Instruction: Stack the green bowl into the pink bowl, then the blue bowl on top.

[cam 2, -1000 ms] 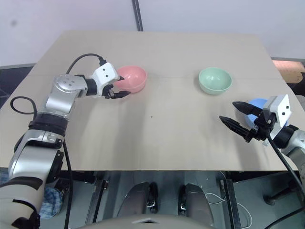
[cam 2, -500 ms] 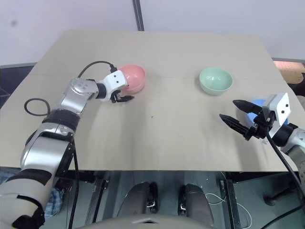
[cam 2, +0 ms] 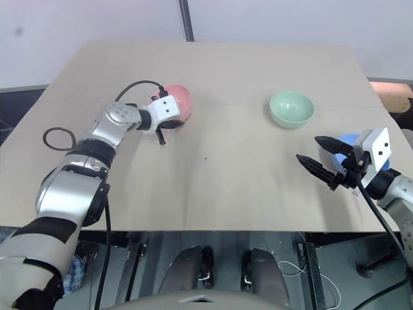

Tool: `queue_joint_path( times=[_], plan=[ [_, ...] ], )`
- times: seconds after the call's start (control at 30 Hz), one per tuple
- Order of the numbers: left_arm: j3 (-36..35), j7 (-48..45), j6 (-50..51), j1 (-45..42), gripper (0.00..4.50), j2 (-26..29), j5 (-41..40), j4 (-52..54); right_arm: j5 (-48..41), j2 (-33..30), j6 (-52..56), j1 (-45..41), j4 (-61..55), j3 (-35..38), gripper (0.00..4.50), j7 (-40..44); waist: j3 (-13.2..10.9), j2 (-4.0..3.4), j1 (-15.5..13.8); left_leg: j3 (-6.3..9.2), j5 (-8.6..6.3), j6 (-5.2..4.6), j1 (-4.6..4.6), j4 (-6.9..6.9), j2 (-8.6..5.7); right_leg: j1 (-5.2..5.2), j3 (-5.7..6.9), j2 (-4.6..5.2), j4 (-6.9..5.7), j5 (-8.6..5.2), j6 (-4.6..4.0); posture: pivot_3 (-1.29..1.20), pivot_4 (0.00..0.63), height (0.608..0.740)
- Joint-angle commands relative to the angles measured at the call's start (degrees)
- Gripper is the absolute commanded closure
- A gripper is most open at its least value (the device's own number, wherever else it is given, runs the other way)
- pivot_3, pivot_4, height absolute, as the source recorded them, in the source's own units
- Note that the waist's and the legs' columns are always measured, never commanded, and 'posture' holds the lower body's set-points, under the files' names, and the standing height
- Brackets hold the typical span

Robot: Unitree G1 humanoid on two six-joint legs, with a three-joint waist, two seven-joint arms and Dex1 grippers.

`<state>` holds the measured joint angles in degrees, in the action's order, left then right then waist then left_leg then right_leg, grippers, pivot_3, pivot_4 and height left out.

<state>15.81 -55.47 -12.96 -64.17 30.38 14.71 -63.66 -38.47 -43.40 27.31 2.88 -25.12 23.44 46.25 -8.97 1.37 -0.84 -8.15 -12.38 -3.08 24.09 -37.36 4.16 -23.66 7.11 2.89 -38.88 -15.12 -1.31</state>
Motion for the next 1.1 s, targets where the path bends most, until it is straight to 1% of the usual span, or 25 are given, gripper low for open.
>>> queue_joint_path(
  times=[0.03,0.17,0.27,0.37,0.47,0.6,0.8,0.9,1.03,1.07,1.1],
  plan=[
    [-0.05,-7.61,0.25,1.53,4.44,-0.99,-3.28,11.73,-0.39,-0.07,-1.06,-0.19,-2.1,1.42,0.85,-0.2,0.0,0.0,-0.06,0.0,0.01,0.01,0.01,0.0,0.0,0.0,0.0,0.01,0.0,0.0,0.0,0.0,0.15,0.74],
    [2.07,-18.34,4.5,8.04,4.44,0.68,-6.26,29.67,-0.3,-0.16,-1.06,-0.1,-2.29,1.28,0.85,-0.41,-0.01,-0.01,0.27,0.0,0.1,0.16,0.07,-0.06,-0.01,-0.01,-0.01,0.02,0.01,0.0,0.0,0.0,0.15,0.74],
    [4.42,-24.08,5.33,12.67,4.44,2.81,-7.29,42.47,-0.26,-0.18,-1.03,-0.21,-2.23,1.21,0.85,-0.48,-0.01,-0.03,0.59,-0.01,0.11,0.19,0.04,-0.05,0.02,-0.03,-0.07,-0.03,-0.02,0.0,-0.01,0.0,0.15,0.74],
    [6.62,-27.45,6.58,15.55,4.44,3.25,-8.23,49.71,-0.19,0.1,-0.97,-0.27,-2.61,0.84,0.85,-1.0,-0.01,-0.04,0.34,-0.01,0.11,0.19,-0.02,-0.04,0.04,-0.02,-0.08,-0.05,-0.06,0.0,-0.01,0.0,0.15,0.74],
    [8.2,-29.37,6.03,16.73,4.44,4.06,-8.03,52.85,-0.31,0.23,-0.75,-0.51,-2.94,0.56,0.85,-1.45,0.0,-0.05,0.11,-0.01,0.08,0.12,-0.05,-0.06,0.03,0.03,-0.08,-0.03,-0.06,0.0,0.0,0.0,0.15,0.74],
    [9.97,-30.56,3.34,17.0,4.44,5.22,-7.01,53.93,-0.16,0.24,-0.89,-0.59,-2.71,0.46,0.85,-1.64,0.0,-0.05,0.05,0.0,-0.03,-0.05,-0.06,-0.07,0.03,0.03,-0.08,-0.03,-0.07,0.0,0.0,0.0,0.15,0.74],
    [11.62,-29.72,-0.41,17.37,4.44,4.67,-6.24,53.64,-0.11,0.52,-1.05,-0.32,-2.88,0.32,0.85,-2.03,0.0,-0.05,0.03,0.0,-0.02,-0.04,-0.05,-0.07,0.03,0.03,-0.08,-0.04,-0.06,0.0,0.0,0.0,0.15,0.74],
    [12.21,-29.49,-0.57,17.7,4.44,4.22,-6.28,54.1,-0.08,0.65,-1.09,-0.44,-2.81,0.23,0.85,-2.08,0.0,-0.05,0.02,0.0,-0.02,-0.04,-0.05,-0.07,0.02,0.04,-0.08,-0.05,-0.06,0.0,0.0,0.0,0.15,0.74],
    [11.65,-28.64,-0.8,17.64,2.93,3.51,-6.39,53.23,0.12,0.58,-1.25,-0.74,-2.39,0.13,0.85,-1.93,0.0,-0.05,0.03,0.0,-0.03,-0.05,-0.05,-0.07,0.03,0.03,-0.08,-0.05,-0.06,0.0,0.0,0.0,0.15,0.74],
    [11.45,-27.48,-0.98,17.45,2.33,3.21,-5.73,52.6,0.15,0.56,-1.27,-0.77,-2.31,0.14,0.85,-1.9,0.0,-0.05,0.03,0.0,-0.03,-0.05,-0.05,-0.07,0.03,0.03,-0.08,-0.05,-0.06,0.0,0.01,0.0,0.15,0.74],
    [11.37,-26.56,-1.33,17.28,1.93,3.03,-5.21,52.14,0.17,0.54,-1.28,-0.77,-2.25,0.18,0.85,-1.87,0.0,-0.05,0.02,0.0,-0.03,-0.05,-0.05,-0.07,0.03,0.03,-0.08,-0.05,-0.06,0.0,0.0,0.0,0.15,0.74]
  ],
)
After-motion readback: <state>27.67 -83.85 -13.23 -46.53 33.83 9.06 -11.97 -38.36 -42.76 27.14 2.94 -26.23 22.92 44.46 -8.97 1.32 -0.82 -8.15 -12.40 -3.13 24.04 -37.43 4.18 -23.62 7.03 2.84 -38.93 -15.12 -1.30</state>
